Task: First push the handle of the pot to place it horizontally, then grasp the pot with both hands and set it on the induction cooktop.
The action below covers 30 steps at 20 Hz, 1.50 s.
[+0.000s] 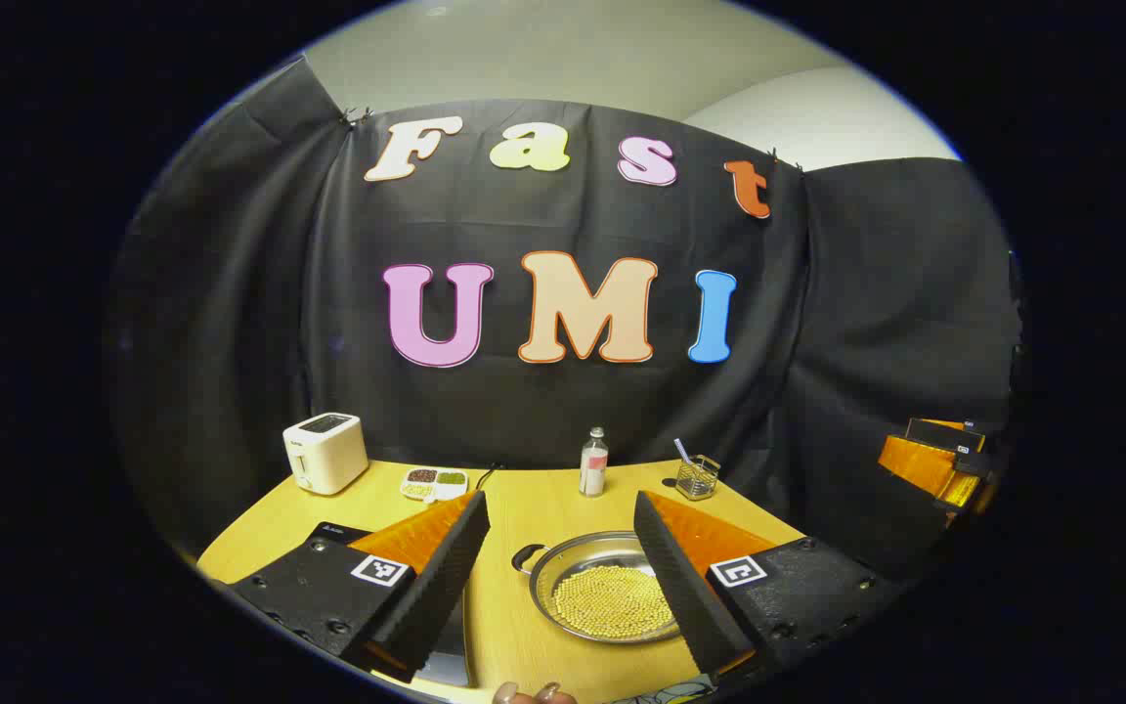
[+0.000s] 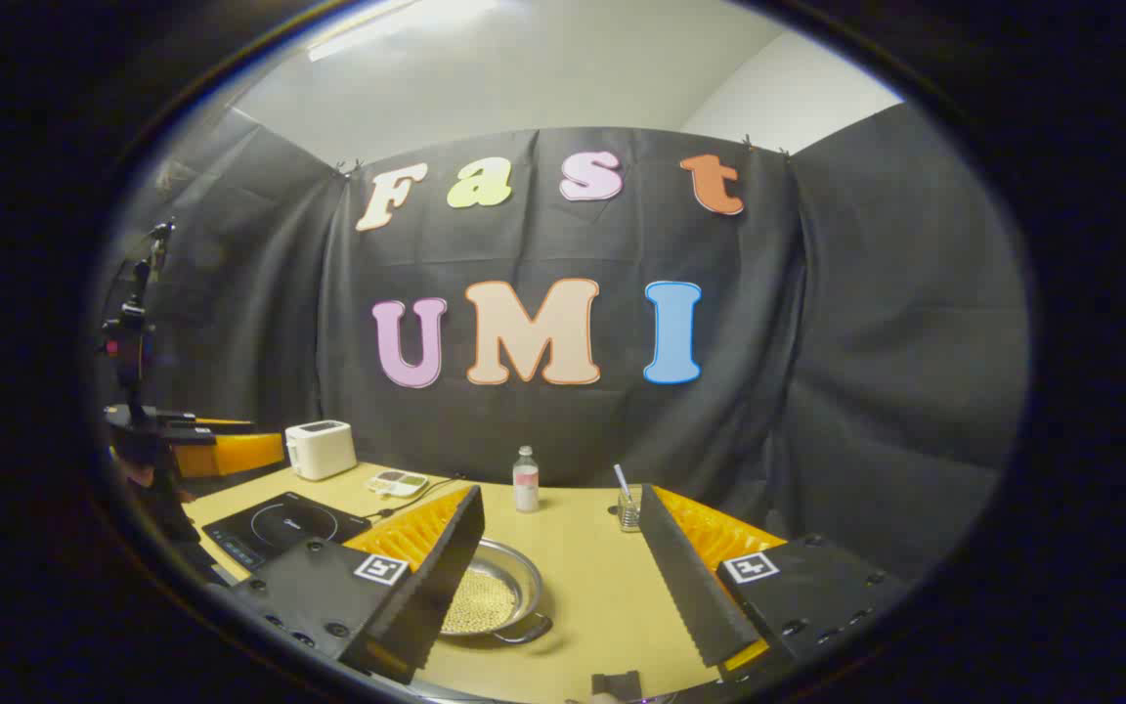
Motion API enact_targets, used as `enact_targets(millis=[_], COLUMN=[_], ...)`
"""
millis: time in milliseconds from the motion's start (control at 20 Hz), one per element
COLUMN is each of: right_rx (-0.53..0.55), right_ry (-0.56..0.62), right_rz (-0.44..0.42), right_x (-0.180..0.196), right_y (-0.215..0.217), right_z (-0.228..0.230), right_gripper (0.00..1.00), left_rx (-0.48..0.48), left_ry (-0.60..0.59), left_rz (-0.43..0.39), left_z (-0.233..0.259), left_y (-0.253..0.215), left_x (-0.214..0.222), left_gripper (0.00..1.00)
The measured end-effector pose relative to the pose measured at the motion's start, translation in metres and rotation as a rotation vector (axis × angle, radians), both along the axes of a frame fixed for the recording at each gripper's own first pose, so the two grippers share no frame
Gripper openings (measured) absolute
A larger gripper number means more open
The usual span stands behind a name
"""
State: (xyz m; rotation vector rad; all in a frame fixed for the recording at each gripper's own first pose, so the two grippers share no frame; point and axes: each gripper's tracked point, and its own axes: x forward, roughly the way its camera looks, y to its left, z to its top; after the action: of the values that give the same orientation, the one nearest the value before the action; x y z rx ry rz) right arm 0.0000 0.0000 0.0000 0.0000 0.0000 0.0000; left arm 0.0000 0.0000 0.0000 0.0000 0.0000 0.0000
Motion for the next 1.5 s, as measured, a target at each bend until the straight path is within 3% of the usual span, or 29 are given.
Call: enact_targets(millis=[400, 450, 500, 950, 1500], right_rx=[-0.004, -0.001, 0.002, -0.003, 0.018], right_ry=[-0.015, -0.017, -0.017, -0.009, 0.02], right_rz=[0.041, 0.043, 0.045, 0.075, 0.125], right_x=[0.0, 0.0, 0.001, 0.001, -0.002], right_y=[0.014, 0.015, 0.017, 0.029, 0.017], right_z=[0.009, 0.011, 0.01, 0.005, -0.005], right_gripper=[1.0, 0.99, 0.99, 0.99, 0.98], left_rx=[0.019, 0.013, 0.006, -0.019, -0.012], left_ry=[-0.013, -0.012, -0.009, -0.007, 0.002], left_rz=[0.007, 0.004, 0.0, 0.008, 0.039], left_z=[0.009, 0.01, 0.009, 0.008, 0.005], left_y=[-0.004, -0.005, -0.006, -0.004, -0.022], left_x=[0.0, -0.001, -0.001, -0.003, -0.007], left_gripper=[0.93, 0.96, 0.93, 0.96, 0.96])
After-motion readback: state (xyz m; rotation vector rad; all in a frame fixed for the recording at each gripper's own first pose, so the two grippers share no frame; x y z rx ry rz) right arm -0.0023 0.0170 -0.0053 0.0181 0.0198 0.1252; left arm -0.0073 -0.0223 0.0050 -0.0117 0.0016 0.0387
